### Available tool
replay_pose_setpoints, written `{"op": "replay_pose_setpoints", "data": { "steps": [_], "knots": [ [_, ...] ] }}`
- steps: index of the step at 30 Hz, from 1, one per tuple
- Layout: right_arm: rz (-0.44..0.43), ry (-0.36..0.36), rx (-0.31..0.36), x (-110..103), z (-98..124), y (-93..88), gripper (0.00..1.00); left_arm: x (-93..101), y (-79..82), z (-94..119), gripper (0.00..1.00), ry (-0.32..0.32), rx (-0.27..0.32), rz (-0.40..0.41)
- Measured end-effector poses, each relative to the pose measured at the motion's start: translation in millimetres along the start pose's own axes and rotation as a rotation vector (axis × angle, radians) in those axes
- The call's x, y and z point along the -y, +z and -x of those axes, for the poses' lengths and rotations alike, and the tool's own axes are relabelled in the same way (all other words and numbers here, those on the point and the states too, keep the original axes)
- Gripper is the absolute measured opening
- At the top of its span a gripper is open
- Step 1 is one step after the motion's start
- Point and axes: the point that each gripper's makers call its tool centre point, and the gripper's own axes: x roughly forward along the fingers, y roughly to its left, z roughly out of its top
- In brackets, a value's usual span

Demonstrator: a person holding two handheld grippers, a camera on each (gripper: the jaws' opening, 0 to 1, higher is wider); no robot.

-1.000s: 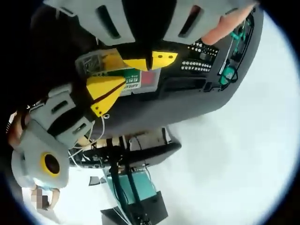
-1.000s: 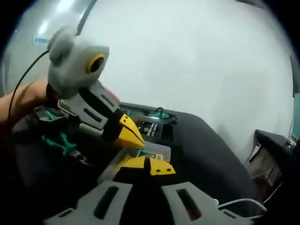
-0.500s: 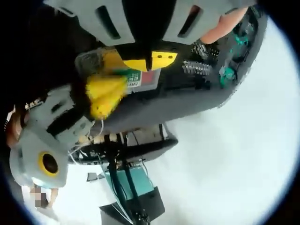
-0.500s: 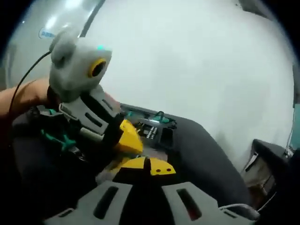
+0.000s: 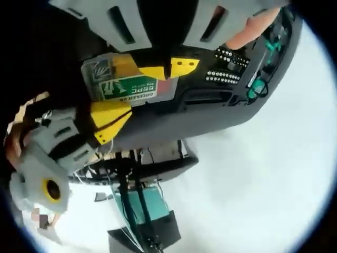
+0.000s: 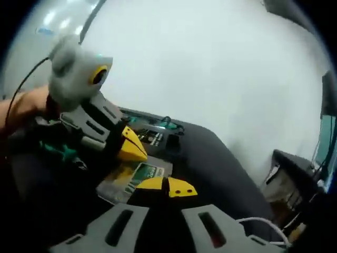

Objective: Pick up the tools and put them into their designated positions in the toolbox.

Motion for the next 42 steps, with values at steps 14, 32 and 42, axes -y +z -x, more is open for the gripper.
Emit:
{"op": "replay_pose_setpoints", "data": {
  "steps": [14,32,42],
  "knots": [
    [-0.069,0.264,-0.109,-44.8,25.4,8.6,0.0,14.7,-1.3,-8.5,0.0,-0.04,0.017,-0.04],
    [-0.189,0.319,-0.092,-10.9,12.7,37.4,0.0,5.8,8.6,10.9,0.0,0.087,0.029,0.06],
    [-0.148,-0.019,0.12,90.3,52.5,75.9,0.11,24.5,12.6,-7.3,0.0,0.145,0.002,0.274]
  ]
}}
